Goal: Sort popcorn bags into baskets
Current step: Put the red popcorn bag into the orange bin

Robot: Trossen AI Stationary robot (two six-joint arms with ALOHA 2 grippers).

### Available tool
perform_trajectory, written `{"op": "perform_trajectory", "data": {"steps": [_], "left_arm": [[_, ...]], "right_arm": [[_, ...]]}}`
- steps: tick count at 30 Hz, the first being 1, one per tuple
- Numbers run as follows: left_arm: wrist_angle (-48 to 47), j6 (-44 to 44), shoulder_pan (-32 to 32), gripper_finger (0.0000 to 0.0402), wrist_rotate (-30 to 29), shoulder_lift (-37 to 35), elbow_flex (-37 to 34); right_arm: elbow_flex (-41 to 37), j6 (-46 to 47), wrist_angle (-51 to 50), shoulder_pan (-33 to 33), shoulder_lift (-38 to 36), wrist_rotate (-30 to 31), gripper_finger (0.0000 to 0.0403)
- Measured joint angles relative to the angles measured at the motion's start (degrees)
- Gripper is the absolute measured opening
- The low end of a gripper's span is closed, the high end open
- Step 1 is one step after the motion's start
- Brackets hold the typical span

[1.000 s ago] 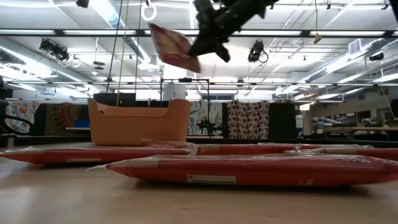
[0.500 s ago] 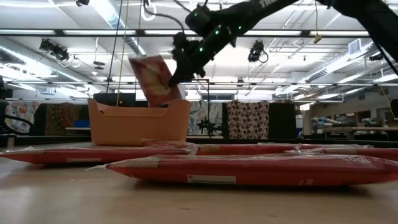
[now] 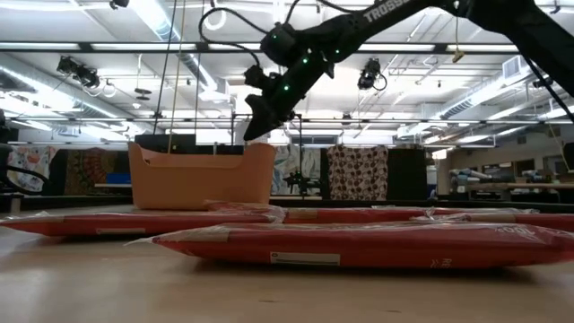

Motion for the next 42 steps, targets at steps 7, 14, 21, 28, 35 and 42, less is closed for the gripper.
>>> {"op": "perform_trajectory", "data": {"steps": [7,14,21,28,35,42], "left_arm": [[-3.9,0.8,0.0,0.0096,0.0,0.0,0.0],[-9.9,2.8,0.0,0.0096,0.0,0.8,0.0],[-11.6,5.4,0.0,0.0096,-0.1,2.6,0.0],[-11.6,7.0,0.0,0.0096,-0.2,5.0,0.0],[-11.4,7.1,0.0,0.0096,-0.3,6.2,0.0],[-11.5,7.1,0.0,0.0096,-0.3,6.2,0.0]], "right_arm": [[0.0,1.3,-2.7,0.6,-6.7,1.2,0.0152],[0.0,4.7,-20.4,2.5,-13.8,-2.0,0.015],[-0.1,14.8,-41.9,2.3,-17.4,-4.6,0.0149],[-10.0,19.2,-43.6,1.2,-24.5,-4.3,0.0149],[-27.7,24.6,-33.8,1.1,-33.9,-5.4,0.0149],[-38.2,26.5,-32.4,-3.0,-37.0,-13.8,0.0153]]}}
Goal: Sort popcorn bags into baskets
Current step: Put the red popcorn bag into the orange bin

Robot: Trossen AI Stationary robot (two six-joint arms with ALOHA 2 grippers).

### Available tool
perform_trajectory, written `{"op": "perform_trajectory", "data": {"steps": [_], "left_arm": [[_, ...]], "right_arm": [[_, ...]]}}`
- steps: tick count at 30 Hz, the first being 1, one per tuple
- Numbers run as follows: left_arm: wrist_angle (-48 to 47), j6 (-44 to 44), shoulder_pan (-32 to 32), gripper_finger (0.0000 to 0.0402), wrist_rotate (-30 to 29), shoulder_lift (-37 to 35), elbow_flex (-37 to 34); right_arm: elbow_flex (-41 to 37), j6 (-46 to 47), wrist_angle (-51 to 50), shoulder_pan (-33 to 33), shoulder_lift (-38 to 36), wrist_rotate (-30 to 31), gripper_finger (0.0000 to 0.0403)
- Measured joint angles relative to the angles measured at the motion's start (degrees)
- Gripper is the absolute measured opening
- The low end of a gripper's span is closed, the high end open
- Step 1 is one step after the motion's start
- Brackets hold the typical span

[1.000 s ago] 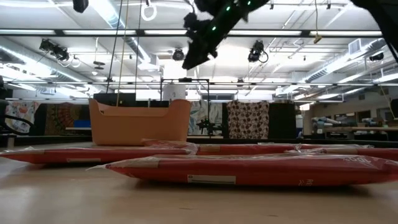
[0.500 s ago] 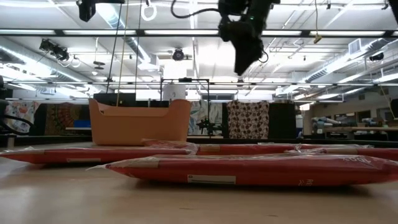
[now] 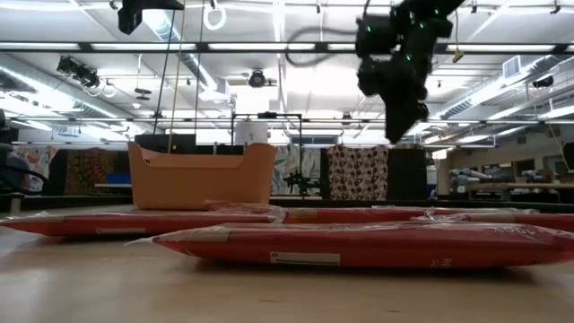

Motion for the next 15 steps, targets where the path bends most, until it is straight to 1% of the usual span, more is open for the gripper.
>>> {"op": "perform_trajectory", "data": {"steps": [2,7,15], "left_arm": [[0.0,0.0,0.0,0.0096,-0.3,0.0,0.0],[0.0,-0.9,0.0,0.0096,-0.9,0.3,0.0],[0.0,-2.4,0.0,0.0096,-0.9,0.2,0.0]], "right_arm": [[-2.2,-0.2,0.1,-1.7,0.0,-2.0,0.0153],[-7.5,-1.8,1.0,-5.0,0.0,-4.8,0.0154],[-17.0,-4.7,5.2,-6.9,0.0,-8.5,0.0154]]}}
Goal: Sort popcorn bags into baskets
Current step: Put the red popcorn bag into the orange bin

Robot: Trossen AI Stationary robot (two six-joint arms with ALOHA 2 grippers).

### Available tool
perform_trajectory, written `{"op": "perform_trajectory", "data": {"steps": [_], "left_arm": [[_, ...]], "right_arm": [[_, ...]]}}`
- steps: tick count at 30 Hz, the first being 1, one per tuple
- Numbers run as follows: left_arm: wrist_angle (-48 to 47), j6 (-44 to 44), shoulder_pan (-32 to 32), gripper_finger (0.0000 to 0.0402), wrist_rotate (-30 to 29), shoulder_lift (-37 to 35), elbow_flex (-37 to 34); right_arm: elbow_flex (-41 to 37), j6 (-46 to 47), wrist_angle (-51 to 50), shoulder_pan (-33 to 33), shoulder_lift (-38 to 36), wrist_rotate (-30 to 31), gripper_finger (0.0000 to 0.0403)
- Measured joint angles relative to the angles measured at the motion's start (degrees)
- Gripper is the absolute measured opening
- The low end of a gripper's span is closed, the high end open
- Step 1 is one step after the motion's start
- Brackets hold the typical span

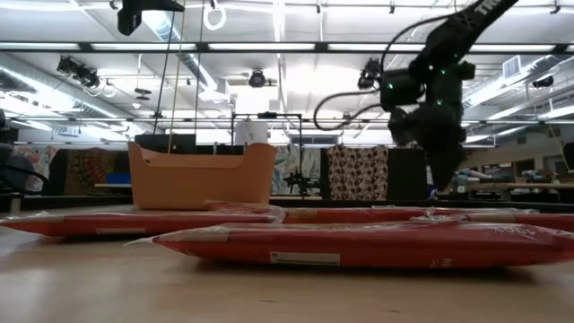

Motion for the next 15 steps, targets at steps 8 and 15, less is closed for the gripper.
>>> {"op": "perform_trajectory", "data": {"steps": [8,15], "left_arm": [[0.0,-0.7,0.0,0.0096,0.0,0.0,0.0],[0.0,-0.7,0.0,0.0096,0.0,0.0,0.0]], "right_arm": [[-6.1,0.6,1.7,-1.0,0.1,-2.9,0.0154],[-8.3,1.3,0.0,-1.0,0.1,-5.9,0.0154]]}}
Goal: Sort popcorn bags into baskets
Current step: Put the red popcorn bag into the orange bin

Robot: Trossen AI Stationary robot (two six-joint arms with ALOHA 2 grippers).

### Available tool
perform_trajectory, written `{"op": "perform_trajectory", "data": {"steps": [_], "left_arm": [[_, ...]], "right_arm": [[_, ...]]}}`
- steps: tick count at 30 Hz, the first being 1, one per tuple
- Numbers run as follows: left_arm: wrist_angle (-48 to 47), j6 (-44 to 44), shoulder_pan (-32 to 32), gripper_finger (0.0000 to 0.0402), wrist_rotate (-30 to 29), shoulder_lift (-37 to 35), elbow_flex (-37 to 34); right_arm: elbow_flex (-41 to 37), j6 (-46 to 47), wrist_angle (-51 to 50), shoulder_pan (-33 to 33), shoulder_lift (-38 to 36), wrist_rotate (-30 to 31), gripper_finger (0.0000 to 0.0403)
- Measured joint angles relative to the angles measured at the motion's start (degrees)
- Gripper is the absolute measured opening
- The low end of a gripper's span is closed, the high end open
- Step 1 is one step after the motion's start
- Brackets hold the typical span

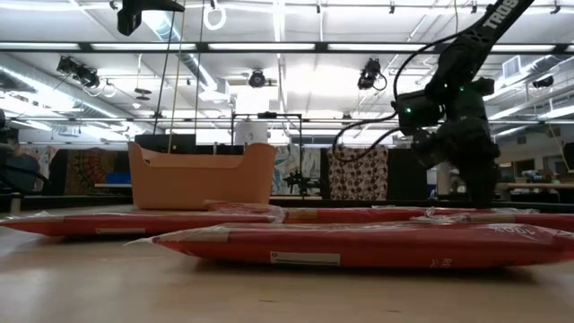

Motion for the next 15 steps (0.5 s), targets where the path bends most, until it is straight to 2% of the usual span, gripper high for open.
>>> {"op": "perform_trajectory", "data": {"steps": [7,15], "left_arm": [[0.0,0.0,0.0,0.0096,0.0,0.0,0.0],[0.0,0.0,0.0,0.0096,0.0,0.0,0.0]], "right_arm": [[-3.6,1.9,-2.1,0.2,0.0,-2.5,0.0154],[-5.4,9.4,0.9,1.2,-0.2,-1.3,0.0154]]}}
